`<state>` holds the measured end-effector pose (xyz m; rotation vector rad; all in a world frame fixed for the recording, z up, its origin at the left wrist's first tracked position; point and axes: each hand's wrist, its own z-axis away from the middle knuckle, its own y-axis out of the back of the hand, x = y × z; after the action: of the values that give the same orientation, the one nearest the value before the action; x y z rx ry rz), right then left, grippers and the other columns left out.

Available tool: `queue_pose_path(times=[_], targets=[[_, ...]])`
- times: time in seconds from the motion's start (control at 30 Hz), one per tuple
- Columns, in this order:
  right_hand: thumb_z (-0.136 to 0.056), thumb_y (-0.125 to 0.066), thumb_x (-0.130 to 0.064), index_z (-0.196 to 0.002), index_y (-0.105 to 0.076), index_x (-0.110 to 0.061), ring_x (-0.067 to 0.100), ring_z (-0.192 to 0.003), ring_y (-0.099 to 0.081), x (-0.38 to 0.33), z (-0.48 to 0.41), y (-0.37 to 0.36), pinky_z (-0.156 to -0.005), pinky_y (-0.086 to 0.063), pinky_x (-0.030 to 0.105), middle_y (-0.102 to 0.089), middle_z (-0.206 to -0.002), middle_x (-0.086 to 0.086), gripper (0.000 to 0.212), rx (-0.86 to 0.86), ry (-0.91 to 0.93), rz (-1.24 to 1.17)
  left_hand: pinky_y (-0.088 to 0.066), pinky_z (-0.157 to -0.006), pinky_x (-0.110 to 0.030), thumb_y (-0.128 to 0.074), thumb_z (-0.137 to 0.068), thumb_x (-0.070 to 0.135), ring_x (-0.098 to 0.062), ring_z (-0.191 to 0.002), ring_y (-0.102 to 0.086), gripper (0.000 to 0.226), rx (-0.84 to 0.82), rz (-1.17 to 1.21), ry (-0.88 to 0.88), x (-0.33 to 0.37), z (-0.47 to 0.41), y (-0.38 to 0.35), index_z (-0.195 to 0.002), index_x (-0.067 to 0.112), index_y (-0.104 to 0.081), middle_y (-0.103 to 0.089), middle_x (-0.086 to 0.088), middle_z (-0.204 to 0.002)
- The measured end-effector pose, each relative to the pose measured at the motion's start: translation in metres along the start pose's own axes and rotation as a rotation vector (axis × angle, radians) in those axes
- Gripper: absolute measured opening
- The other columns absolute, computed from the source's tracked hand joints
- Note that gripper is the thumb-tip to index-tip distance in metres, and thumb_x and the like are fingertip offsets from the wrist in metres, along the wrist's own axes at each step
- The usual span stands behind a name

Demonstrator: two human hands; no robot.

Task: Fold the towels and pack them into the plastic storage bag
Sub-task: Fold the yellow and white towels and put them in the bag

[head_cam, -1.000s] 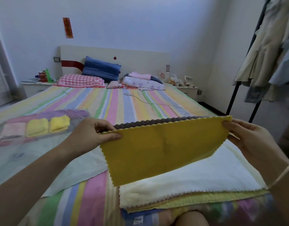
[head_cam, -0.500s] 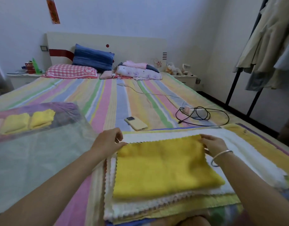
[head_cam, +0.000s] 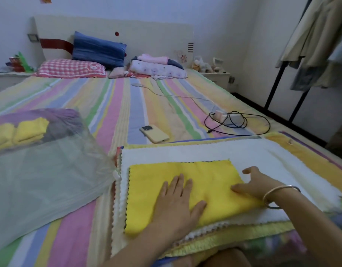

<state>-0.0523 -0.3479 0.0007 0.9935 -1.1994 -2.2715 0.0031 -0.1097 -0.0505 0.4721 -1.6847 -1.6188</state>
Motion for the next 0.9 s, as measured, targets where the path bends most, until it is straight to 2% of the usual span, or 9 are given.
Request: queue_pose_path(times=[0.17,0.3,0.37,0.43,0.57,0.63,0.7,0.77,0.9], targets=[[-0.087,-0.056,-0.008,-0.138,-0.034,-0.026,0.019,-0.061,-0.051,0.003,0.017,0.007,-0.050,-0.041,0.027,-0.058,-0.101,0.010,0.057,0.005,0.094,-0.028,0.010,-0.118,-0.053,0.013,-0.070,0.079,-0.029,-0.147,0.020,0.089,0.021,-0.077,-0.005,0.005,0.002,-0.010,-0.149,0.039,0.022,0.023,-0.013,-0.158],[-0.086,-0.051,-0.001,-0.114,-0.065,-0.028,0.006,-0.064,-0.048,-0.028,0.033,0.004,-0.054,-0.038,0.021,-0.062,-0.114,0.005,0.041,0.242,0.272,-0.239,0.009,-0.117,-0.056,-0.005,-0.085,0.074,-0.034,-0.148,0.013,0.070,-0.051,-0.011,-0.072,0.003,0.001,0.006,-0.150,0.049,-0.007,0.013,-0.009,-0.162],[-0.086,-0.054,-0.004,-0.111,-0.070,-0.026,0.002,-0.065,-0.045,-0.058,0.047,-0.004,-0.062,-0.039,0.021,-0.066,-0.109,-0.001,0.037,0.340,0.378,-0.272,-0.007,-0.121,-0.035,-0.032,-0.103,0.043,-0.024,-0.148,-0.016,0.042,0.048,0.329,-0.095,-0.004,0.002,0.019,-0.144,0.040,-0.039,-0.017,-0.005,-0.162],[-0.087,-0.058,-0.011,-0.114,-0.068,-0.029,0.003,-0.062,-0.043,-0.093,0.066,-0.021,-0.070,-0.039,0.022,-0.065,-0.098,-0.004,0.035,0.350,0.451,-0.240,-0.037,-0.103,-0.016,-0.039,-0.103,0.016,-0.013,-0.124,-0.053,0.034,0.198,0.887,0.083,-0.017,0.007,0.038,-0.126,0.023,-0.063,-0.054,-0.003,-0.141],[-0.089,-0.056,-0.018,-0.123,-0.062,-0.034,0.010,-0.072,-0.051,-0.144,0.097,-0.077,-0.079,-0.047,0.026,-0.069,-0.106,0.001,0.038,0.174,0.607,-0.116,-0.061,-0.060,-0.033,-0.038,-0.104,0.026,-0.024,-0.077,-0.071,0.036,0.082,1.685,0.637,-0.071,0.018,0.067,-0.110,0.003,-0.064,-0.073,-0.012,-0.091],[-0.090,-0.055,-0.018,-0.127,-0.059,-0.034,0.011,-0.078,-0.057,-0.151,0.110,-0.105,-0.082,-0.049,0.028,-0.069,-0.106,0.001,0.040,0.057,0.710,-0.084,-0.059,-0.057,-0.032,-0.034,-0.104,0.038,-0.024,-0.069,-0.071,0.047,-0.046,1.712,0.704,-0.092,0.023,0.071,-0.119,0.001,-0.058,-0.072,-0.014,-0.085],[-0.090,-0.056,-0.018,-0.130,-0.055,-0.033,0.007,-0.081,-0.060,-0.146,0.119,-0.121,-0.083,-0.050,0.028,-0.067,-0.106,-0.006,0.043,-0.050,0.762,-0.148,-0.056,-0.087,-0.035,-0.036,-0.102,0.047,-0.025,-0.102,-0.069,0.061,-0.106,1.588,0.703,-0.101,0.020,0.068,-0.139,0.000,-0.046,-0.063,-0.018,-0.127],[-0.089,-0.055,-0.012,-0.126,-0.058,-0.033,0.004,-0.089,-0.061,-0.134,0.123,-0.124,-0.082,-0.052,0.027,-0.064,-0.105,-0.016,0.042,-0.076,0.782,-0.277,-0.051,-0.094,-0.035,-0.049,-0.097,0.049,-0.024,-0.113,-0.063,0.068,-0.083,1.406,0.676,-0.099,0.016,0.063,-0.145,0.003,-0.037,-0.039,-0.020,-0.149],[-0.088,-0.045,0.006,-0.098,-0.070,-0.028,0.003,-0.087,-0.065,-0.105,0.123,-0.110,-0.072,-0.056,0.039,-0.068,-0.093,-0.018,0.044,0.020,0.752,-0.508,-0.047,-0.100,-0.037,-0.071,-0.087,0.027,-0.023,-0.123,-0.054,0.058,0.141,1.026,0.533,-0.089,0.012,0.047,-0.138,0.009,-0.049,-0.055,-0.008,-0.136]])
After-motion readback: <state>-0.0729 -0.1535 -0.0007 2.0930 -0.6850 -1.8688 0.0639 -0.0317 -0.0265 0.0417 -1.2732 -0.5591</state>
